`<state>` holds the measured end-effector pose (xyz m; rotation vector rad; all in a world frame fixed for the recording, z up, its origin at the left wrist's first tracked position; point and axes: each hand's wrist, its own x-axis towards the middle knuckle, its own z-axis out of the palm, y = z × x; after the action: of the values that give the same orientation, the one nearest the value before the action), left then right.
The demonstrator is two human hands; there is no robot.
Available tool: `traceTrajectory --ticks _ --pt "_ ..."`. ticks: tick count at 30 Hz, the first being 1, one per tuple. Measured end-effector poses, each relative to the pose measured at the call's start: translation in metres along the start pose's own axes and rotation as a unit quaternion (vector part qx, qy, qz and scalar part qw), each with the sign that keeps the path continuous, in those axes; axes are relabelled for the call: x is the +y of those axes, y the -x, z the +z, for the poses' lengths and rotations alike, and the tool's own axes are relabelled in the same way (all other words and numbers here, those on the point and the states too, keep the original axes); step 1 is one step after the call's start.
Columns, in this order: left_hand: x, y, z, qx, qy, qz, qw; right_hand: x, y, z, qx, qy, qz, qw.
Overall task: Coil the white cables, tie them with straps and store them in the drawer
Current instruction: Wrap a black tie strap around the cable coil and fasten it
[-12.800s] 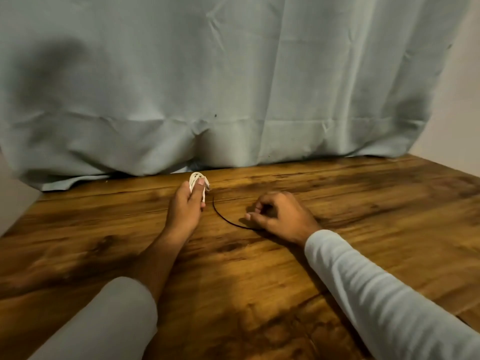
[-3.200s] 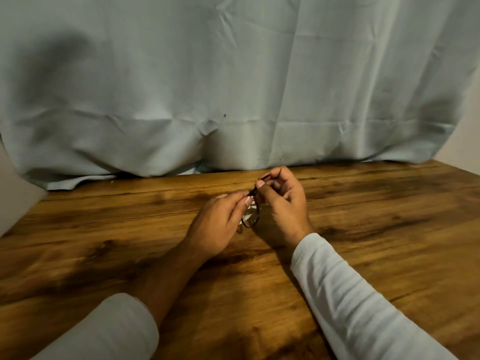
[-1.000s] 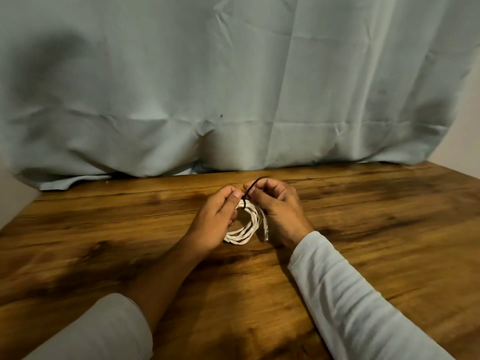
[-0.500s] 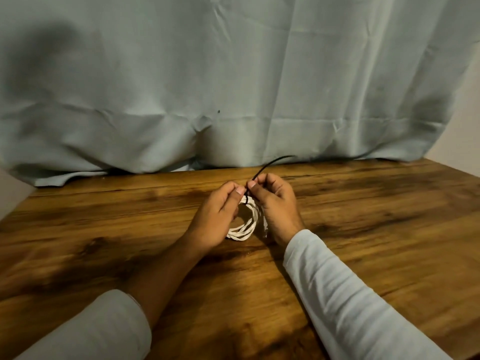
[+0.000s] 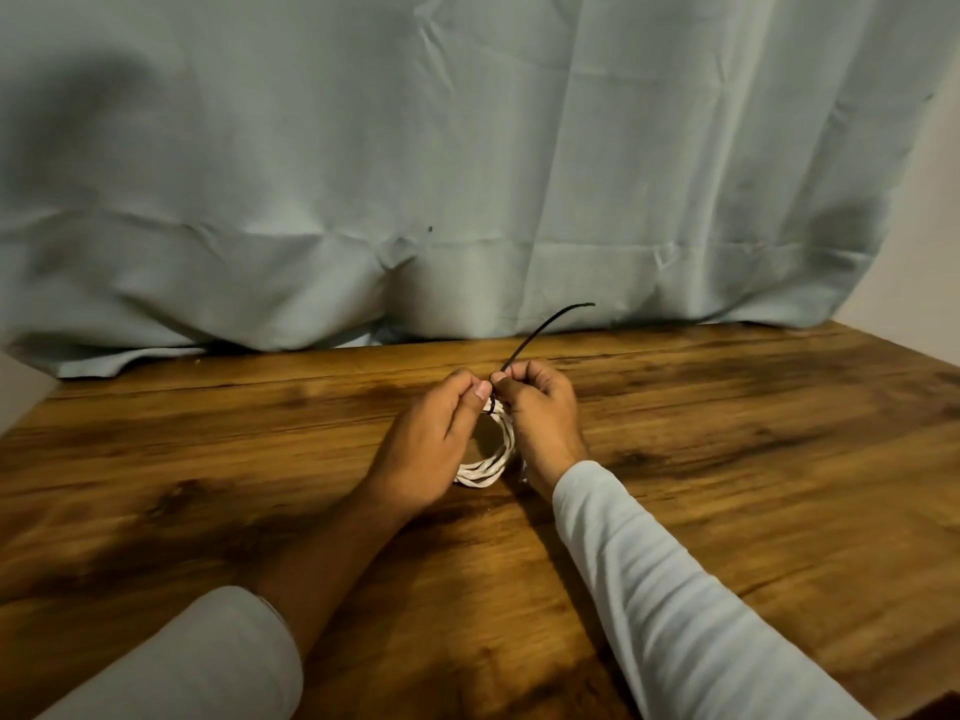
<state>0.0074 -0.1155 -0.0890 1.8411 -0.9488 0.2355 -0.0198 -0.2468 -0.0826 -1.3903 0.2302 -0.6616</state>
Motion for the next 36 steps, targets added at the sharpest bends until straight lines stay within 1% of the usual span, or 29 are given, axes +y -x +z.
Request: traceTrajectory --ticks 2,5,8,11,14,19,22,26,29,36 --pt "-0.001 0.001 -0.001 0.0 -0.01 0.001 1.0 -0.001 0.0 -0.002 -0.011 -0.005 0.013 1.0" --pt "-0.003 0.002 -0.003 -0.009 -0.029 0.016 0.999 -0.003 -0.001 -0.008 -0.052 -0.024 0.03 0.998" --pt "-0.005 0.002 -0.005 -0.034 -0.101 0.035 0.994 -0.006 -0.002 -0.013 -0.071 -0.046 0.046 0.995" --pt "-0.007 0.0 -0.005 -0.029 -0.157 0.039 0.986 -0.009 -0.002 -0.016 -0.081 -0.045 0.055 0.994" --pt "-0.007 0.001 -0.004 -0.013 -0.172 0.045 0.984 -0.01 -0.001 -0.016 -0.084 -0.055 0.073 0.992" --pt "-0.007 0.003 -0.004 -0.002 -0.175 0.06 0.983 -0.01 -0.003 -0.017 -0.081 -0.062 0.134 0.986" --pt "-0.008 0.003 -0.004 -0.002 -0.167 0.064 0.984 -0.009 -0.005 -0.02 -0.084 -0.063 0.143 0.984" --pt "-0.008 0.002 -0.004 0.002 -0.137 0.056 0.989 -0.01 -0.006 -0.024 -0.108 -0.029 0.11 0.988" --pt "-0.01 0.001 -0.006 0.008 -0.089 0.044 0.995 -0.011 -0.006 -0.025 -0.137 -0.017 0.087 0.987" --pt "-0.021 -0.003 -0.01 0.032 0.034 -0.031 0.998 -0.007 -0.005 -0.026 -0.221 0.023 0.095 0.97"
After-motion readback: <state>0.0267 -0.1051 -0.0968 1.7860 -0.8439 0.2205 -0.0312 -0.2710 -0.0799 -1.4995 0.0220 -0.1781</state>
